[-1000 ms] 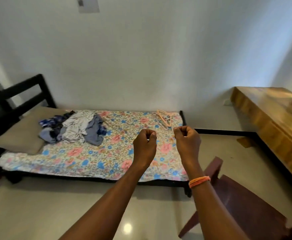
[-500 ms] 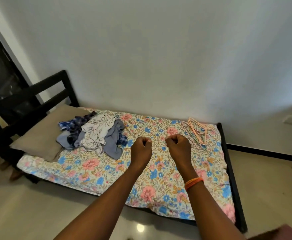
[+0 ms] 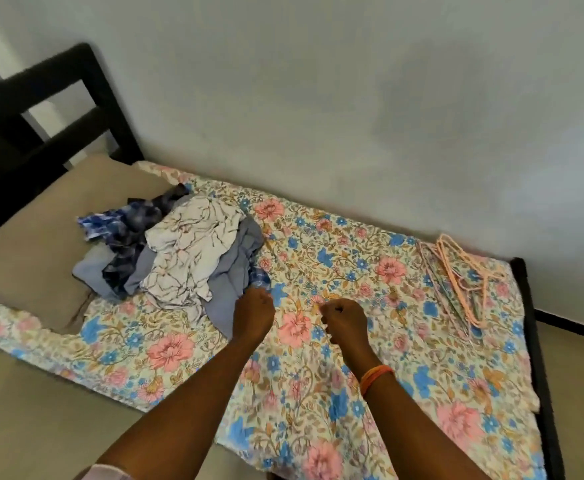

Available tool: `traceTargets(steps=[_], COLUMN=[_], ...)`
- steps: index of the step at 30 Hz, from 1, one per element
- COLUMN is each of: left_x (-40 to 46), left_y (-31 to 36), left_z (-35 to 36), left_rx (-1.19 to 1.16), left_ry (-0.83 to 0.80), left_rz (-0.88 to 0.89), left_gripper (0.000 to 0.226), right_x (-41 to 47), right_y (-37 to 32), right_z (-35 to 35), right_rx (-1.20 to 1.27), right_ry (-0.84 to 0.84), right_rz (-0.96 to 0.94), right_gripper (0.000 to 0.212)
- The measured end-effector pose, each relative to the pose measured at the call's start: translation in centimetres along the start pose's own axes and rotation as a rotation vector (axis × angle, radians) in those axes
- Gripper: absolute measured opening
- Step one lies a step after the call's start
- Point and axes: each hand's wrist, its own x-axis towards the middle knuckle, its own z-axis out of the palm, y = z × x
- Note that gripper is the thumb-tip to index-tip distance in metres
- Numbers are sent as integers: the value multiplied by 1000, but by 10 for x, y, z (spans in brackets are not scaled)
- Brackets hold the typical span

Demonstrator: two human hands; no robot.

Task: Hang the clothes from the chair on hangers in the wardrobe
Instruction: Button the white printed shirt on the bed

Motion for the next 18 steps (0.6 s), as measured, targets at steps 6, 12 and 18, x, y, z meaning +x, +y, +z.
traceTargets(steps=[6,12,18], left_x=[192,318,385], left_y=[-82,-176,-236], left_z=[2,25,31], left_rx=[155,297,388], left_ry=[98,172,296], left_rz=[-161,-119,-77], left_gripper=[26,71,31], right_x=[148,241,273], right_y=[10,61,115], right_z=[111,192,213], right_rx=[-22,-79,49], right_ry=[-129,-235,-283], right_rz=[119,144,322], right_gripper=[24,20,12])
